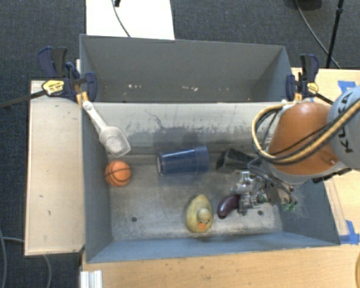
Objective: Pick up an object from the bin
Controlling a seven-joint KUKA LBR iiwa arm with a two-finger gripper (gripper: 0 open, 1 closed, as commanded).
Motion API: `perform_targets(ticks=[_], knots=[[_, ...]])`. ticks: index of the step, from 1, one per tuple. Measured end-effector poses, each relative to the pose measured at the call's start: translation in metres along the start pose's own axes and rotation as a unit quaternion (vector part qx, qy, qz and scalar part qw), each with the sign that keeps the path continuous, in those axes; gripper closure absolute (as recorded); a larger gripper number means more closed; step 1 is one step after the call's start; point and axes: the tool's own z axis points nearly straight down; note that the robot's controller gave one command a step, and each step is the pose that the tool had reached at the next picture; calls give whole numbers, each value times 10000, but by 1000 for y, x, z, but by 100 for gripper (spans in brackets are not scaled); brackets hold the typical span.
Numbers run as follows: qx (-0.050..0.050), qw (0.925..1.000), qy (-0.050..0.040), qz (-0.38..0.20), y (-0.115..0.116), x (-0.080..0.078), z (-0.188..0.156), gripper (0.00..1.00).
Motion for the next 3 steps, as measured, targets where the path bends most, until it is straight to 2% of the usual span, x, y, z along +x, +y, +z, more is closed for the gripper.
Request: perform_targets(ticks=[1, 3], knots=[[-3, 10000, 16, 4, 0, 1, -22, 100], [8, 10000, -45, 9, 0, -2, -49, 100]])
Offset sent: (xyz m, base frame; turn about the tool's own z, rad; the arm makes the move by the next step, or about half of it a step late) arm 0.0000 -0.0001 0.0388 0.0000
